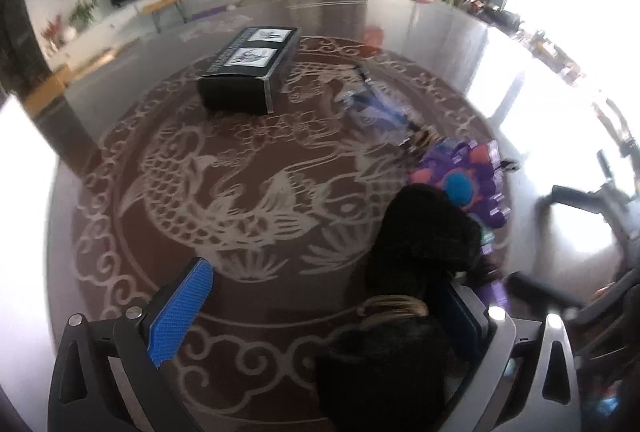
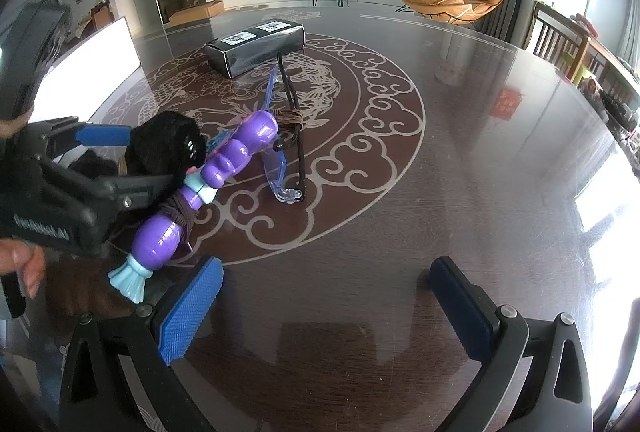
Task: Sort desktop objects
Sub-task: 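Lower the left tool onto the black knit glove and grasp it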
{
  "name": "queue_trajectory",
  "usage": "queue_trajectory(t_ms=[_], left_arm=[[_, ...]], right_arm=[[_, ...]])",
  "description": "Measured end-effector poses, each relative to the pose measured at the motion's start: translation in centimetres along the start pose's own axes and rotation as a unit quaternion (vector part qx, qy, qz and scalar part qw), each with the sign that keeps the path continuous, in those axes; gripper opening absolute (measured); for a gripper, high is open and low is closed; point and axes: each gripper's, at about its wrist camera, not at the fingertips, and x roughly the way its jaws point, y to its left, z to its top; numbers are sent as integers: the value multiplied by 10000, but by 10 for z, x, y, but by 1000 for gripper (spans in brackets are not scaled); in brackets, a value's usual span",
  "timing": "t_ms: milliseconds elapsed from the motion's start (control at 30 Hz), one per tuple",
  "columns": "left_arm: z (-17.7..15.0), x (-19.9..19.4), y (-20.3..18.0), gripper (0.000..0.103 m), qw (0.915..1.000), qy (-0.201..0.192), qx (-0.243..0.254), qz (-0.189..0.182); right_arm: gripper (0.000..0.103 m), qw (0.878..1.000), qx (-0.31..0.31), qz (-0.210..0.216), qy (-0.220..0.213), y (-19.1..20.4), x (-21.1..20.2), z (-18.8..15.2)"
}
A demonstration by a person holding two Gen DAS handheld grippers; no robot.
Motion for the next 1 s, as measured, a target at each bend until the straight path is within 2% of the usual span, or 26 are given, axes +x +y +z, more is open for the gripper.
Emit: queue_trajectory(t_ms=[133, 333, 500, 600, 700, 1000], left_arm=[[-13, -14, 6, 82, 9980, -219, -494, 325], [-40, -29, 36, 82, 9867, -349, -1370, 800], [-63, -48, 47, 83, 9830, -717, -1664, 304], [-66, -53, 42, 88, 9831, -923, -1560, 260], [-61, -54, 36, 98, 9847, -970, -1427, 246], [-64, -58, 43, 98, 9826, -1071, -1515, -21]], right_arm=[[103, 10000, 2, 2, -1, 0, 1, 1], [103, 10000, -3, -5, 2, 0, 2, 1], [103, 10000, -4, -6, 2, 0, 2, 1], [103, 10000, -6, -9, 3, 0, 1, 0], [103, 10000, -3, -5, 2, 0, 1, 0], [103, 10000, -4, -6, 2, -1, 1, 0]])
